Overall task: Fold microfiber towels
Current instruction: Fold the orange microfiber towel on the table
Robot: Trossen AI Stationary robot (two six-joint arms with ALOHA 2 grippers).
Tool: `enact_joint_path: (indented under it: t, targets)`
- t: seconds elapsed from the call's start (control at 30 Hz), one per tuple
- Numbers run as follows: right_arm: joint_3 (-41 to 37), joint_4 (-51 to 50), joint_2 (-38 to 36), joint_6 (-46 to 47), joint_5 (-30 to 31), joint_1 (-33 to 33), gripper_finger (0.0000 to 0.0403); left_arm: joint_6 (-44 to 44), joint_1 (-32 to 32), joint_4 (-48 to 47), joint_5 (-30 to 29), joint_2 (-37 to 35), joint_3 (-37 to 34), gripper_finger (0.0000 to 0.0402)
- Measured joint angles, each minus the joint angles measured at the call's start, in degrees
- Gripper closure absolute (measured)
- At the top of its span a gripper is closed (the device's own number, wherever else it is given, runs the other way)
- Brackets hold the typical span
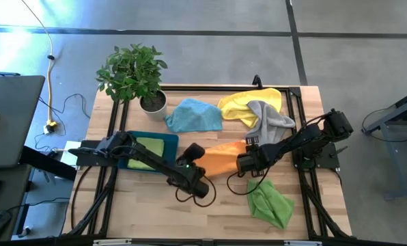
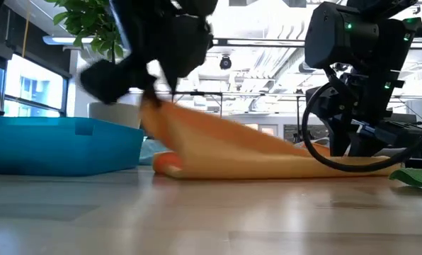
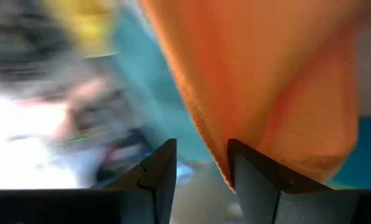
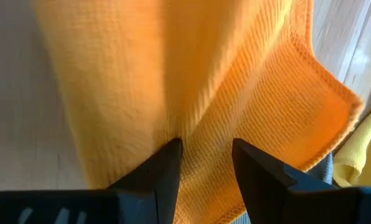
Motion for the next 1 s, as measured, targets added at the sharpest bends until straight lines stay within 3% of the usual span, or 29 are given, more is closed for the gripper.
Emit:
enact_joint_path:
  t: [0.1, 0.2, 0.27, 0.37, 0.43, 0.53, 0.7, 0.77, 0.83, 0.93, 1.0]
  targets:
    - [0.00, 0.10, 0.00, -0.73, 0.01, 0.00, 0.0261, -2.48, 0.46, 6.33, 17.56, -0.07, 0.70, 0.0270]
    - [0.00, 0.30, 0.00, -2.40, 0.06, -0.32, 0.0261, -2.05, 0.32, 11.50, 22.06, -0.49, 1.04, 0.0270]
    - [0.02, 0.63, 0.00, -2.78, 0.17, -0.76, 0.0261, -2.22, 0.08, 12.20, 16.03, -0.70, 1.53, 0.0270]
    - [0.02, 0.84, 0.00, -1.56, 0.17, -1.20, 0.0261, -6.58, -0.11, 6.51, 1.47, -0.68, 1.78, 0.0270]
    - [0.00, 0.69, -0.47, -0.19, 0.03, -1.18, 0.0261, -8.66, 0.28, 3.82, -0.64, -0.70, 2.25, 0.0270]
    - [0.35, -0.10, -3.38, 2.97, 0.01, -0.61, 0.0261, -9.97, 0.72, 1.88, 7.65, -0.68, 3.03, 0.0270]
    - [1.14, 0.21, -11.39, 8.69, -0.32, -0.65, 0.0261, -6.76, 2.09, 6.12, 28.64, -0.87, 3.26, 0.0270]
    - [1.14, 0.89, -13.47, 12.19, -0.31, -0.88, 0.0261, -5.11, 2.65, 8.13, 31.03, -0.87, 3.26, 0.0270]
    - [1.14, 1.83, -14.38, 15.65, -0.49, -0.87, 0.0261, -4.58, 2.98, 9.10, 25.53, -0.87, 3.26, 0.0270]
    - [0.94, 4.75, -13.70, 17.49, -1.61, -0.87, 0.0261, -6.23, 3.50, 8.92, 11.11, -0.87, 3.26, 0.0270]
    - [0.26, 6.77, -12.61, 17.25, -1.67, -0.87, 0.0261, -6.02, 3.96, 8.98, 5.90, -0.87, 3.26, 0.0270]
